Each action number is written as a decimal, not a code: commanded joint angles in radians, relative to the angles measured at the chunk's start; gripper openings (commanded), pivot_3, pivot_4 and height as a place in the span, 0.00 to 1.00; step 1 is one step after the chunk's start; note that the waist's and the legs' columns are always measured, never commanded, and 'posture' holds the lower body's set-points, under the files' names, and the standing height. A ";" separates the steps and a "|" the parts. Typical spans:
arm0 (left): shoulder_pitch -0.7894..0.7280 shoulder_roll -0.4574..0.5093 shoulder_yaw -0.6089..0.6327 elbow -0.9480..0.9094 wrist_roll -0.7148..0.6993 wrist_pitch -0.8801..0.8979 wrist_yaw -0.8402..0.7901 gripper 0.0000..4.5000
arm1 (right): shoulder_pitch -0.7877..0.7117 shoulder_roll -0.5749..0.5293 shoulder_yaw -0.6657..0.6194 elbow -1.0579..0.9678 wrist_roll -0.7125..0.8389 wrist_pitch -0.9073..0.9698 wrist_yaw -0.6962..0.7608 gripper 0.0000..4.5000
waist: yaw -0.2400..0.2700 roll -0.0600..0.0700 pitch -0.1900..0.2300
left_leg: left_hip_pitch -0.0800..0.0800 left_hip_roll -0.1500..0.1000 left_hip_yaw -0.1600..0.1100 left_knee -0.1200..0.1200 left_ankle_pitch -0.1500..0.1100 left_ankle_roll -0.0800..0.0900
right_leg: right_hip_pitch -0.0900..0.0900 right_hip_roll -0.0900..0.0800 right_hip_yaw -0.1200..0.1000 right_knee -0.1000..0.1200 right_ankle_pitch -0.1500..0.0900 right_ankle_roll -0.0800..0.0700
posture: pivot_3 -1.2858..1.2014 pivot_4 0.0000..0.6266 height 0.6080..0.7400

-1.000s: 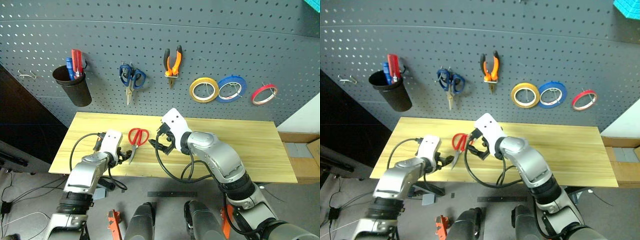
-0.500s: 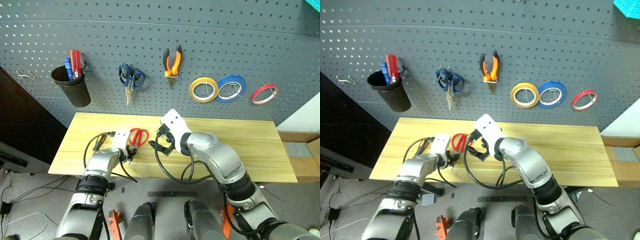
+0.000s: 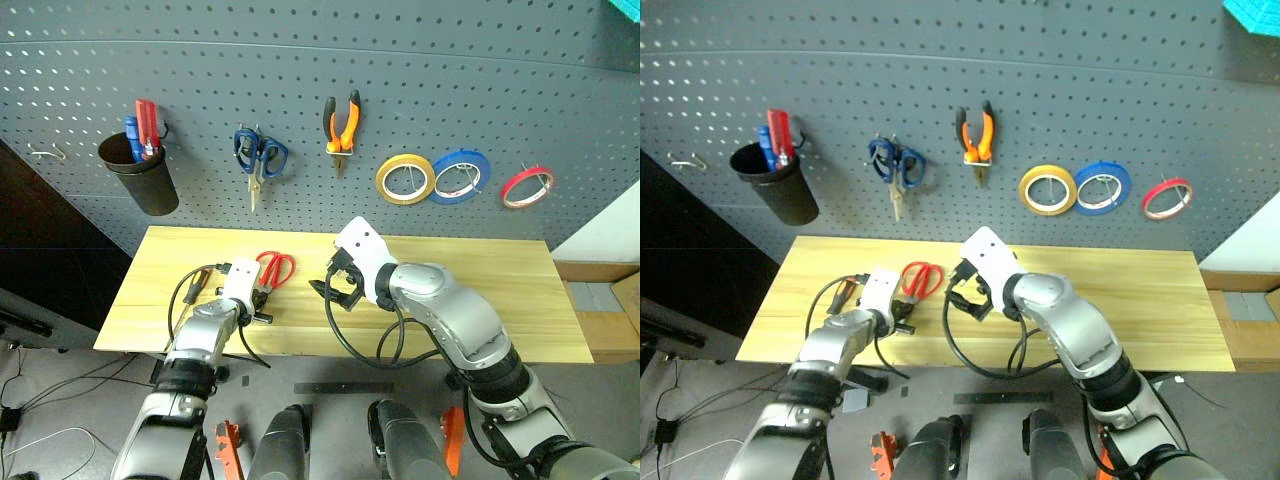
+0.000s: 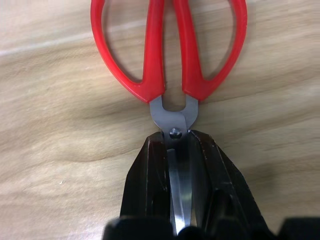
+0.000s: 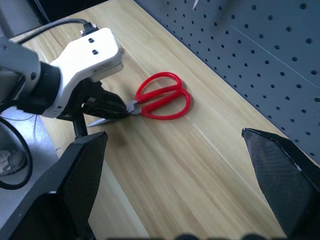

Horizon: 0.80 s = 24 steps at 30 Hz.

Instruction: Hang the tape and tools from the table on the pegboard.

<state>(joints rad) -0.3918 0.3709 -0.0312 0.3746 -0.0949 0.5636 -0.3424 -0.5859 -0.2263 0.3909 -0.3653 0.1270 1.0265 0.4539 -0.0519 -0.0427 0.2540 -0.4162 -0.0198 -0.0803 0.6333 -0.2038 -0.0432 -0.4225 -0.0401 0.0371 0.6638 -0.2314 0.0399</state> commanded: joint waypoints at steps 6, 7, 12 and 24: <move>0.270 0.029 0.097 -0.437 -0.025 -0.262 -0.027 0.05 | 0.050 -0.153 -0.052 -0.237 0.033 -0.154 0.092 1.00 | -0.005 0.000 0.000 | 0.000 0.001 -0.001 -0.002 0.000 0.000 | -0.001 -0.002 0.001 -0.002 0.000 0.000 | 0.49 0.38 1.00; 0.304 0.030 0.112 -0.477 -0.017 -0.320 -0.022 0.05 | 0.059 -0.169 -0.058 -0.254 0.033 -0.203 0.109 1.00 | -0.005 0.000 0.000 | 0.000 0.001 -0.001 -0.002 0.000 0.000 | 0.000 -0.004 0.001 -0.002 0.000 0.000 | 0.49 0.38 1.00; 0.392 0.040 0.172 -0.591 0.074 -0.473 0.075 0.05 | 0.076 -0.195 -0.105 -0.279 0.109 -0.275 0.190 1.00 | -0.005 0.000 0.000 | 0.000 0.001 0.001 -0.002 0.000 0.000 | 0.001 -0.003 0.000 -0.004 0.000 0.000 | 0.49 0.37 1.00; 0.338 0.045 0.201 -0.649 0.143 -0.633 0.137 0.05 | 0.027 -0.192 -0.115 -0.186 0.127 -0.394 0.225 1.00 | 0.004 0.000 0.000 | 0.000 0.001 0.003 -0.002 0.000 0.000 | 0.001 0.001 -0.001 -0.005 0.000 0.000 | 0.51 0.33 1.00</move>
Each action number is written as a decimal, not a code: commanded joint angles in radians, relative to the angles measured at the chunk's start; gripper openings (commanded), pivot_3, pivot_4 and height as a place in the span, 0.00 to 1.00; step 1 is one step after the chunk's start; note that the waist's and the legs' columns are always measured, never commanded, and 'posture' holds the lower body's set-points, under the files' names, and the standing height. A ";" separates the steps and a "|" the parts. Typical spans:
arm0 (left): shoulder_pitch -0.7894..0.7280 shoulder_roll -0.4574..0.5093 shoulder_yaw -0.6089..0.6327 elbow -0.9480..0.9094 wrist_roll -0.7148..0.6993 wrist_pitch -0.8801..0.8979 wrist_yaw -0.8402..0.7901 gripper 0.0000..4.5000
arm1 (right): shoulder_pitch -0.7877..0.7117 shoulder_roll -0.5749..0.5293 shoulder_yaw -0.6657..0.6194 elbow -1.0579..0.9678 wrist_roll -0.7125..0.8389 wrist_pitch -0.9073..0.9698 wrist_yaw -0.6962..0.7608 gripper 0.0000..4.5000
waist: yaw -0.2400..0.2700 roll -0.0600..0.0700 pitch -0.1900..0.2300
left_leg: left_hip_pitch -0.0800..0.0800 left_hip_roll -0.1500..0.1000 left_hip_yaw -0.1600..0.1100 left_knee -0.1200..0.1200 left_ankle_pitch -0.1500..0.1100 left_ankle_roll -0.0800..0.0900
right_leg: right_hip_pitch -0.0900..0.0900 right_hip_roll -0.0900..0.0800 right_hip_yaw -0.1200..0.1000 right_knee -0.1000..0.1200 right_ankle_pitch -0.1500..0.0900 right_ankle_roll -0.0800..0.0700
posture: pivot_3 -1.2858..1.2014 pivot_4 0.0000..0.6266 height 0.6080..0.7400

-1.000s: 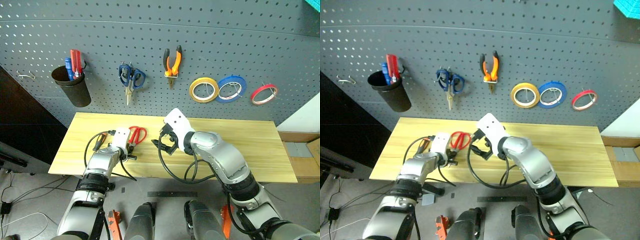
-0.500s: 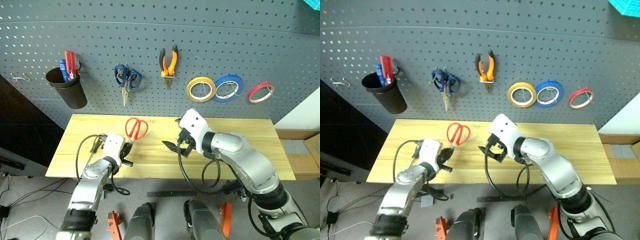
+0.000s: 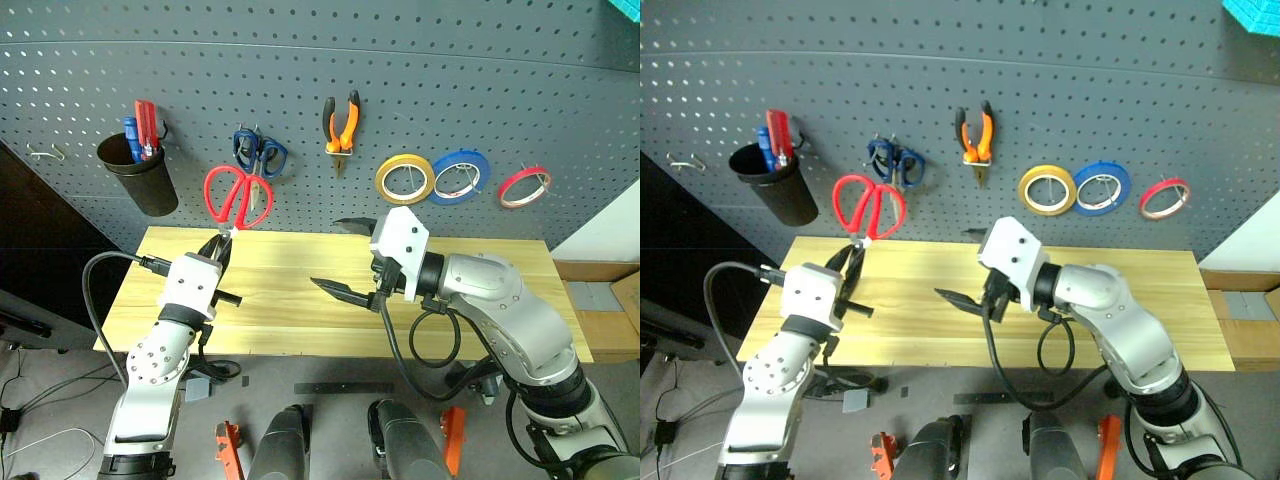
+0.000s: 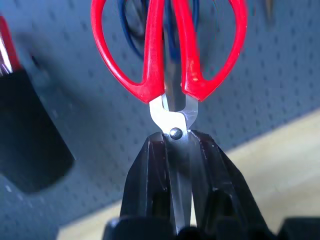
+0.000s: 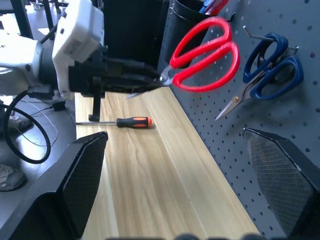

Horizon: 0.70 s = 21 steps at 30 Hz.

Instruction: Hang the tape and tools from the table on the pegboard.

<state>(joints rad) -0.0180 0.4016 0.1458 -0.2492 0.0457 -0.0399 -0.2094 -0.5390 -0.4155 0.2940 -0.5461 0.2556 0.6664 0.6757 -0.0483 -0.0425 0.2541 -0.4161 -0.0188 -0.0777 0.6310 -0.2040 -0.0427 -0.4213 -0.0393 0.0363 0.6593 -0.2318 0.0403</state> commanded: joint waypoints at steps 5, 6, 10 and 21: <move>-0.132 0.028 -0.002 0.095 0.001 -0.052 -0.023 0.05 | -0.026 0.001 -0.009 0.009 -0.002 -0.041 0.001 1.00 | 0.005 0.000 0.000 | 0.000 0.000 0.001 0.000 0.000 0.000 | 0.000 0.000 0.000 0.000 0.000 0.000 | 0.51 0.32 1.00; -0.161 0.030 -0.007 0.122 0.001 -0.054 -0.027 0.05 | -0.027 0.001 -0.008 0.010 -0.003 -0.041 0.000 1.00 | 0.006 0.000 0.000 | 0.000 0.000 0.001 0.000 0.000 0.000 | 0.000 0.001 0.000 0.000 0.000 0.000 | 0.50 0.32 1.00; -0.256 0.034 -0.034 0.221 0.013 -0.065 -0.047 0.05 | -0.031 0.003 -0.003 0.014 -0.008 -0.040 -0.006 1.00 | 0.008 0.000 0.000 | 0.000 0.000 0.001 0.000 0.000 0.000 | 0.000 0.001 0.000 0.001 0.000 0.000 | 0.50 0.33 1.00; -0.346 0.024 -0.073 0.350 0.028 -0.087 -0.054 0.05 | -0.040 0.027 0.003 0.009 -0.014 -0.042 -0.027 1.00 | 0.005 0.000 0.000 | 0.000 0.000 0.000 0.000 0.000 0.000 | 0.000 0.000 0.000 0.001 0.000 0.000 | 0.49 0.34 1.00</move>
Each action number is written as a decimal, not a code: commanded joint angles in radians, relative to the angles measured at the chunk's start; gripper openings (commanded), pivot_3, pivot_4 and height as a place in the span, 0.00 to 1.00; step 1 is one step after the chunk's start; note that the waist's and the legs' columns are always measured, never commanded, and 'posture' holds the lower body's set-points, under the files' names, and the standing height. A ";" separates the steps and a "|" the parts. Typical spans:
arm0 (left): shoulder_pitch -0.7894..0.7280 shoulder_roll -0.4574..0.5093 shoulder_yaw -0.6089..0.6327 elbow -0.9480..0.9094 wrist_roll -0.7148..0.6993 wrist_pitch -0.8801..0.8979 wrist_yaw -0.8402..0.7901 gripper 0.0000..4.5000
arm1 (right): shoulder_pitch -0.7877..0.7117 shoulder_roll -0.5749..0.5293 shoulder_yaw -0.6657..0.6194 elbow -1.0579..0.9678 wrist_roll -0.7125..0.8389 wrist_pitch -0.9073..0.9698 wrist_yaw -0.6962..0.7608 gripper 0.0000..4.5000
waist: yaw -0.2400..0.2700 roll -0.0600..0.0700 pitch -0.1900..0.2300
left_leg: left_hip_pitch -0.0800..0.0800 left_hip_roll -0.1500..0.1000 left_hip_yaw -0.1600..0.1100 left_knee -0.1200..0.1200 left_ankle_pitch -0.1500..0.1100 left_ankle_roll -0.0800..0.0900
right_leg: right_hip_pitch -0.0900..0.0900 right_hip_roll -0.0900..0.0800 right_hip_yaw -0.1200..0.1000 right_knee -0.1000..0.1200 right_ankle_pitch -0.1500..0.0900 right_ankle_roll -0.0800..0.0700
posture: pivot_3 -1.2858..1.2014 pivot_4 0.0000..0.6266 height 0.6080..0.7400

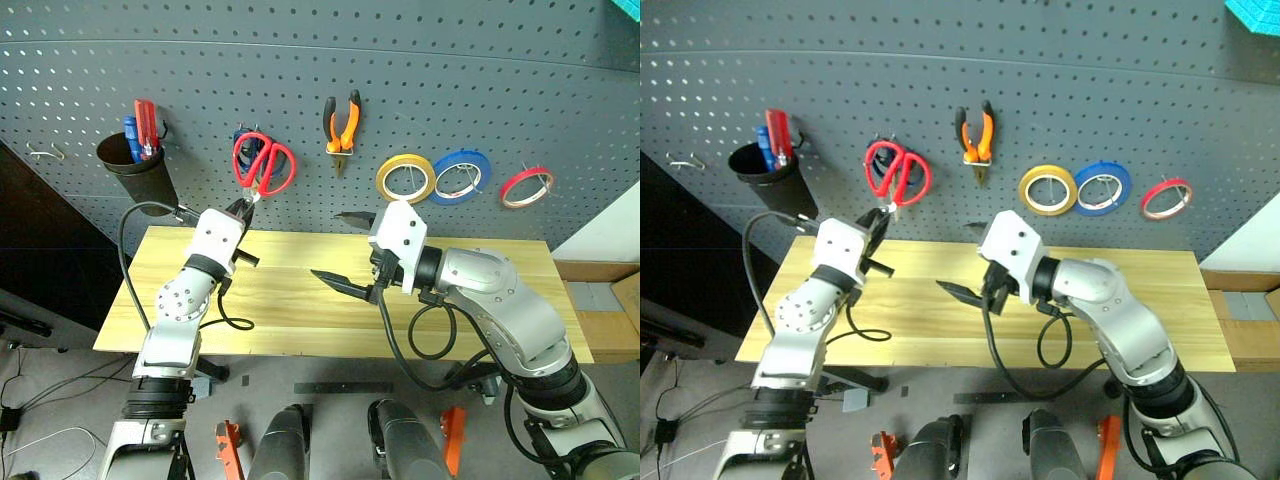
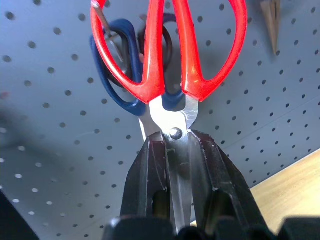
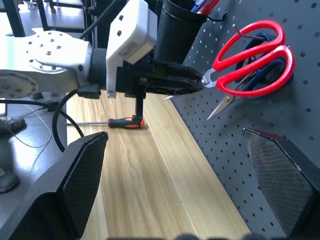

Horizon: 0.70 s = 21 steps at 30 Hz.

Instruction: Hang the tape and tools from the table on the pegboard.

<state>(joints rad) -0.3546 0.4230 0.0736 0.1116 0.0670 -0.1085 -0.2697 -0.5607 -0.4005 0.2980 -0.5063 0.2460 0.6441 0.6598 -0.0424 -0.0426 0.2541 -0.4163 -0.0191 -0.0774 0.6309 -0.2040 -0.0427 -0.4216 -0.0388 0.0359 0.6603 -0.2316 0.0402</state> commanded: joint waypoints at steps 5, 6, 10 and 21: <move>0.016 -0.010 0.000 -0.009 -0.008 0.012 -0.001 0.36 | -0.018 0.031 0.001 -0.029 -0.008 -0.012 -0.031 1.00 | -0.002 0.000 0.000 | 0.000 0.000 0.000 0.000 0.000 0.000 | 0.000 0.000 0.000 0.000 0.000 0.000 | 0.49 0.35 1.00; 0.027 -0.011 -0.003 -0.011 -0.006 0.021 -0.004 0.44 | -0.014 0.035 0.001 -0.030 -0.008 -0.007 -0.038 1.00 | -0.002 0.000 0.000 | 0.000 0.000 0.000 0.000 0.000 0.000 | 0.000 0.000 0.000 0.000 0.000 0.000 | 0.49 0.36 1.00; 0.077 -0.011 -0.016 -0.018 -0.008 0.093 -0.027 0.75 | 0.009 0.050 0.013 -0.039 0.002 0.036 -0.062 1.00 | -0.006 0.000 0.000 | 0.000 0.000 0.000 0.000 0.000 0.000 | 0.000 0.000 0.000 0.000 0.000 0.000 | 0.50 0.37 1.00; 0.123 0.099 0.154 0.058 -0.143 0.556 -0.085 0.90 | -0.011 0.316 0.052 0.053 -0.005 0.551 -0.329 1.00 | -0.016 0.002 0.003 | 0.001 0.003 -0.004 0.000 0.000 0.000 | -0.002 0.002 0.000 0.003 0.000 0.000 | 0.51 0.47 1.00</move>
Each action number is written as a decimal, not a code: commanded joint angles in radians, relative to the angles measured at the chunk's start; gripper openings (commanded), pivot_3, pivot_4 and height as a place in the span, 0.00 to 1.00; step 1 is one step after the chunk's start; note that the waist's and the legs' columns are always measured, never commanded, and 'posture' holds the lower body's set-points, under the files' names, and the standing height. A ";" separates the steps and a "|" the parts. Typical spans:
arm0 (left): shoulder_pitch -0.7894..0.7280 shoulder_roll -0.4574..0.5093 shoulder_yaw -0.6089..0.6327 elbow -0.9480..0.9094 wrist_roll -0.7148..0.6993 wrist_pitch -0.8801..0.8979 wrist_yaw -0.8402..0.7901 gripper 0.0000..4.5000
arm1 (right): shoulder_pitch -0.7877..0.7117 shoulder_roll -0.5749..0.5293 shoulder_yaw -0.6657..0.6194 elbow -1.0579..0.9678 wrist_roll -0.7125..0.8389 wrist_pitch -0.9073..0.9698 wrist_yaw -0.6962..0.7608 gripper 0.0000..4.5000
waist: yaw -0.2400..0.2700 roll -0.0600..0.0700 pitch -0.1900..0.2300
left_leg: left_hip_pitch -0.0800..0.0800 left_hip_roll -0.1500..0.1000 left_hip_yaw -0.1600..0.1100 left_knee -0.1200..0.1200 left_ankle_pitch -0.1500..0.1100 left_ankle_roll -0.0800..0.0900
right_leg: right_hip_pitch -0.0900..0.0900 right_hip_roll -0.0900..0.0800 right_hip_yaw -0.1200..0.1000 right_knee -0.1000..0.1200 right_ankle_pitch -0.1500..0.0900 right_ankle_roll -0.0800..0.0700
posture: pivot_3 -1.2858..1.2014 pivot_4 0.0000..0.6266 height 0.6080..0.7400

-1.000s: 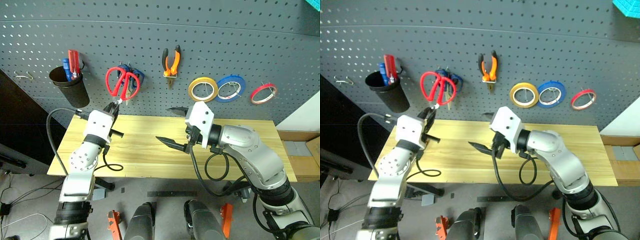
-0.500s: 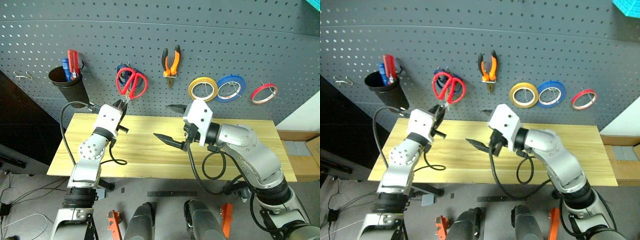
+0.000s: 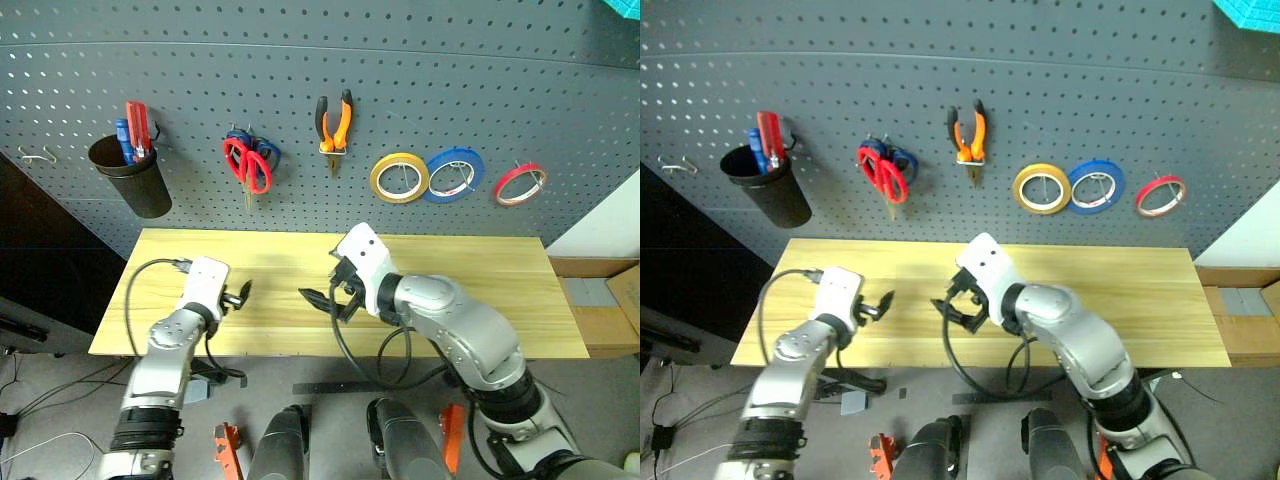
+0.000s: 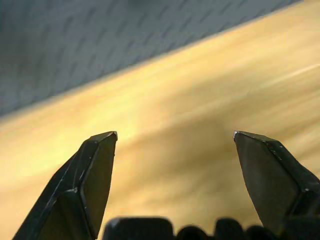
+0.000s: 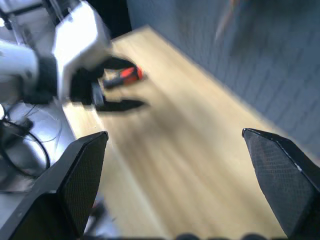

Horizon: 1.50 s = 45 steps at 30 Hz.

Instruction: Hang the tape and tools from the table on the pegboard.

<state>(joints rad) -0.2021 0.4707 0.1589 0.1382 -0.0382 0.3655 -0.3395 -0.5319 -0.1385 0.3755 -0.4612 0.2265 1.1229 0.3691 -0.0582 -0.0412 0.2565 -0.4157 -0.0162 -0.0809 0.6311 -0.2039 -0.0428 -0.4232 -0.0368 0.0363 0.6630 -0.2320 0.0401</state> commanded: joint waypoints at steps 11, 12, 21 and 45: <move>-0.233 0.189 0.067 0.414 -0.066 0.205 -0.132 0.90 | -0.163 0.217 -0.017 0.075 0.022 0.204 -0.119 1.00 | 0.003 0.003 0.034 | -0.001 0.001 0.000 -0.001 0.000 0.000 | -0.002 0.001 0.000 -0.001 0.000 0.000 | 0.50 0.57 1.00; -0.259 0.187 0.062 0.458 -0.064 0.199 -0.134 0.90 | -0.166 0.220 -0.015 0.072 0.024 0.210 -0.122 1.00 | 0.002 0.003 0.038 | -0.001 0.001 0.000 -0.002 0.000 0.000 | -0.003 0.001 0.000 0.000 0.000 0.000 | 0.50 0.57 1.00; -0.497 0.140 0.017 0.888 -0.020 0.031 -0.096 0.90 | -0.201 0.202 -0.001 0.044 0.040 0.247 -0.128 1.00 | -0.005 0.002 0.053 | -0.011 0.001 0.001 -0.002 0.000 0.000 | -0.015 0.000 0.000 0.001 0.000 0.000 | 0.47 0.61 1.00; -0.064 -0.017 0.204 -0.135 -0.244 0.041 0.022 0.21 | -0.231 -0.042 -0.016 -0.024 0.066 -0.108 0.082 1.00 | -0.015 -0.003 0.050 | -0.019 0.002 0.000 -0.002 -0.001 -0.001 | -0.020 -0.007 0.001 -0.002 0.001 -0.001 | 0.49 0.42 1.00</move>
<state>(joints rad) -0.2678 0.4492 0.3194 0.1454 -0.2545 0.4416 -0.3432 -0.7636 -0.1654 0.3722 -0.4099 0.2711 1.0920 0.3959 -0.0730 -0.0440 0.3060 -0.4345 -0.0144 -0.0804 0.6296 -0.2044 -0.0443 -0.4436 -0.0441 0.0373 0.6607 -0.2310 0.0389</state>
